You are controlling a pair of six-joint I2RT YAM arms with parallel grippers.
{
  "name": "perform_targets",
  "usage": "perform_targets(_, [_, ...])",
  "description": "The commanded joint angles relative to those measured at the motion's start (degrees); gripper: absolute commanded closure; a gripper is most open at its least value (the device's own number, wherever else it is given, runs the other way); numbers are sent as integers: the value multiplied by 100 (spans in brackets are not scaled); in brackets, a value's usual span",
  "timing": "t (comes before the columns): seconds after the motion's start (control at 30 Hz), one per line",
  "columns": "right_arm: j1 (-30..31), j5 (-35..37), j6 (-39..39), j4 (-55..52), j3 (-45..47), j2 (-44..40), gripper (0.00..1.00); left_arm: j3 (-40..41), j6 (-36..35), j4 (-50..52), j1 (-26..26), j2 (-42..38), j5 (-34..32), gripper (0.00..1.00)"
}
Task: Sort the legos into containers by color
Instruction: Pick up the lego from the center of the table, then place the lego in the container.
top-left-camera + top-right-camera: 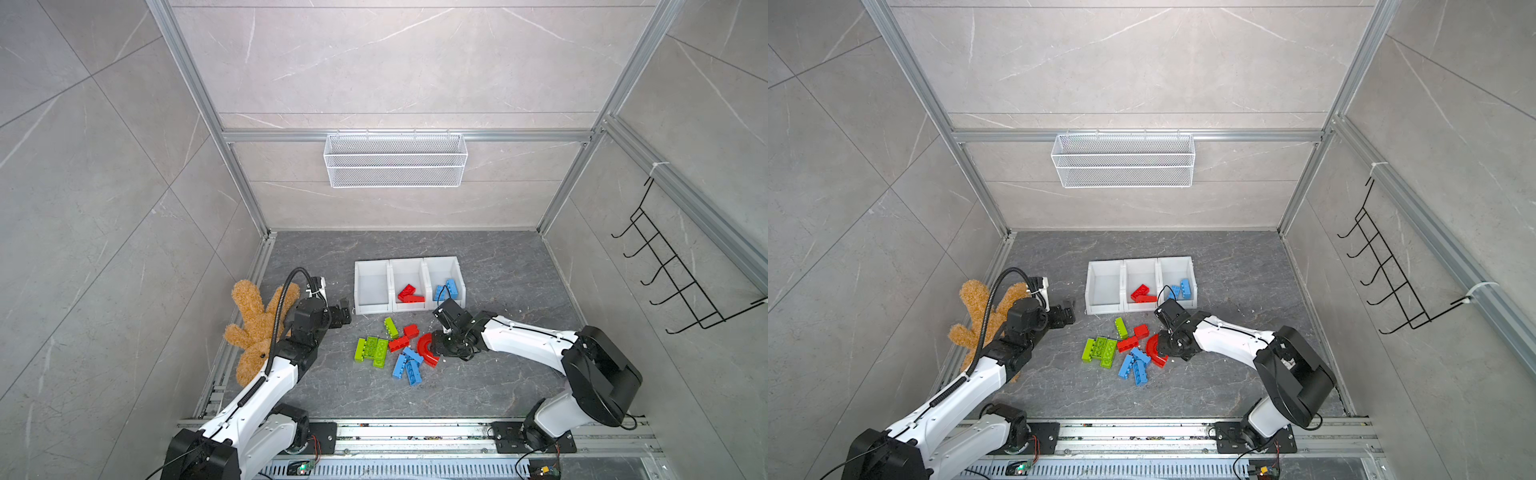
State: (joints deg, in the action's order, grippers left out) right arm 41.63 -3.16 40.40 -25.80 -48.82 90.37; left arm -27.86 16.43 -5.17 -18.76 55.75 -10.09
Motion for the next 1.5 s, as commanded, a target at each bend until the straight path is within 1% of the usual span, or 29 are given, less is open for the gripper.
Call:
perform_targets(0.0, [30, 212, 36, 34, -102, 174, 43, -65, -54, -96, -26, -20, 17, 0])
perform_targets(0.1, [30, 251, 20, 58, -142, 211, 45, -54, -50, -98, -26, -46, 21, 1])
perform_targets(0.3, [30, 609, -121, -466, -383, 424, 51, -72, -57, -72, -30, -64, 19, 1])
perform_targets(0.4, [34, 733, -129, -495, -328, 280, 56, -71, -56, -62, -31, -89, 30, 1])
perform_targets(0.6, [34, 735, -181, -460, -408, -72, 64, -62, -48, -63, -32, -81, 29, 1])
perform_targets(0.73, [21, 972, -477, -877, -879, -187, 65, -69, -50, -65, -31, -68, 24, 1])
perform_targets(0.8, [14, 1076, -726, -1100, -1323, -133, 65, -62, -48, -72, -30, -64, 27, 1])
perform_targets(0.93, [-35, 1119, -1232, -1286, -2310, 286, 64, -63, -34, -79, -30, -66, 33, 1])
perform_targets(1.1, [-269, 822, -1710, -1287, -3537, 1190, 65, -36, -10, -132, -29, -39, 57, 1])
perform_targets(1.27, [-503, 566, -1934, -1190, -4353, 1924, 65, -36, -6, -127, -30, -55, 61, 1])
perform_targets(1.47, [-602, 606, -2082, -1237, -5060, 2639, 64, -27, -11, -111, -31, -103, 35, 1])
